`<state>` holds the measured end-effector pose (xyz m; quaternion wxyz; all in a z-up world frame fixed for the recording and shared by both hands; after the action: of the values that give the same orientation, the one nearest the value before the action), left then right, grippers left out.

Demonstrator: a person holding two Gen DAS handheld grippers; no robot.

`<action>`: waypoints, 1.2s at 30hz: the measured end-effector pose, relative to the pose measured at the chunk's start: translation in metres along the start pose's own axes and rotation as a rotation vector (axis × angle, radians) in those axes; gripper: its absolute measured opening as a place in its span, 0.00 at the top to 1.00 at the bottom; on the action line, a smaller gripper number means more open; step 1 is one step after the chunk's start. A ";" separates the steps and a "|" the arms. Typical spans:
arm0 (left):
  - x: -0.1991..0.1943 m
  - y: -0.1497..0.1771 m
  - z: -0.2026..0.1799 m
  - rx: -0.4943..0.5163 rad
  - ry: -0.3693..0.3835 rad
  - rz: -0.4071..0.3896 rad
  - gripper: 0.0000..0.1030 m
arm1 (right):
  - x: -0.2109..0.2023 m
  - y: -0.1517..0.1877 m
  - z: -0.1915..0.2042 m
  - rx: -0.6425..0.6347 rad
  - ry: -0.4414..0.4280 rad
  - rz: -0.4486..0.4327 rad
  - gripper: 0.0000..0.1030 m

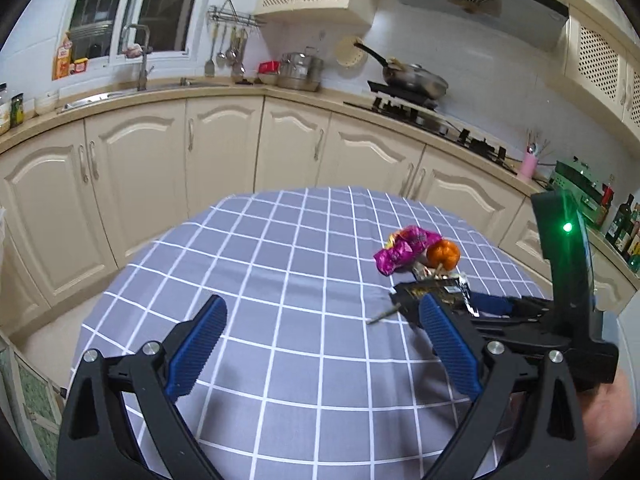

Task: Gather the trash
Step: 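Grasp the green stick with left gripper while right gripper grasps the black seaweed packet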

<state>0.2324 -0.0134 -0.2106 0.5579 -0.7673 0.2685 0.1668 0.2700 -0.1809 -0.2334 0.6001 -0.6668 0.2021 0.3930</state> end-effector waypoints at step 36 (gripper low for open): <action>0.113 0.035 -0.125 0.295 0.102 0.364 0.97 | -0.066 0.054 -0.102 0.332 -0.070 -0.171 0.45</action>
<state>0.2966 -0.1653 -0.2601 0.6105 -0.6238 0.4518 0.1847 0.2185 -0.3023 -0.2209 0.7397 -0.5592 0.1858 0.3249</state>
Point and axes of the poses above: each gripper's, at about its wrist camera, not at the fingertips, and x roughly the way its jaws point, z to its left, y to its underside, the point moved 6 cm from there along x, roughly the way its jaws point, and after that the axes turned 9 degrees about -x, right-handed, at the moved point
